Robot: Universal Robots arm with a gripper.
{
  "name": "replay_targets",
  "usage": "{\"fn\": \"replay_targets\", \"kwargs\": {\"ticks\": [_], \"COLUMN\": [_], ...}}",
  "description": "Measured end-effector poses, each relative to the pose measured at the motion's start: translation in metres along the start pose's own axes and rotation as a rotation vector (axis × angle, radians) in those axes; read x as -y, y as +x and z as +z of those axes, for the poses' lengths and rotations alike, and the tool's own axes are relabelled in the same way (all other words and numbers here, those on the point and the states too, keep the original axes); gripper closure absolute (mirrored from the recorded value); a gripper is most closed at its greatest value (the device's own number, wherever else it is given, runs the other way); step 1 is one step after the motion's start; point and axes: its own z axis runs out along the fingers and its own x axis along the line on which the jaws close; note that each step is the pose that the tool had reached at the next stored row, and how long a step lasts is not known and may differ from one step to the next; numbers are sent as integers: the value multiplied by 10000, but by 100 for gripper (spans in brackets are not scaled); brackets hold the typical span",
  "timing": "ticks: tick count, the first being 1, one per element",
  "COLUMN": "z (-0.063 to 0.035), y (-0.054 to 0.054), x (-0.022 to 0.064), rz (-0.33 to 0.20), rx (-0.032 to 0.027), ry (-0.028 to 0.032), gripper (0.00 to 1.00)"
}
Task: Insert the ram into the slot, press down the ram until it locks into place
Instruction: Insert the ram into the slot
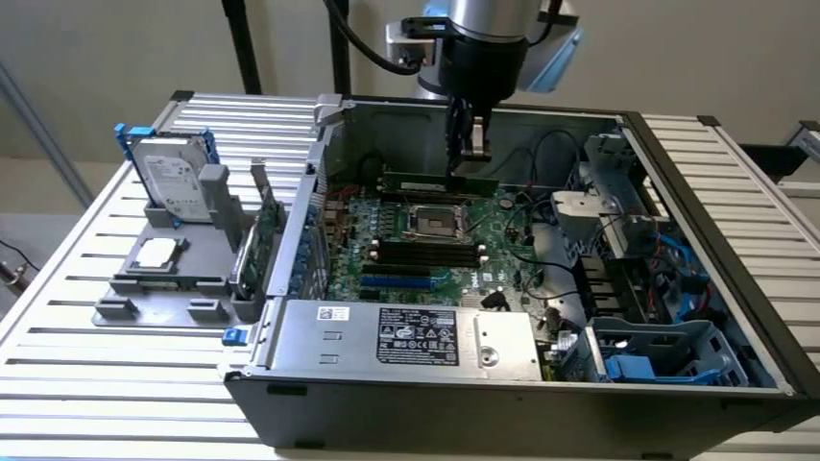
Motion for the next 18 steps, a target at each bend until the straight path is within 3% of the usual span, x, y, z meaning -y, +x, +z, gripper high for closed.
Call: {"fn": "replay_targets", "kwargs": {"ticks": [5, 18], "z": [93, 325], "y": [57, 109], "x": [-23, -48], "rz": [11, 34], "rx": [15, 136], "ry": [8, 52], "gripper": [87, 87]}}
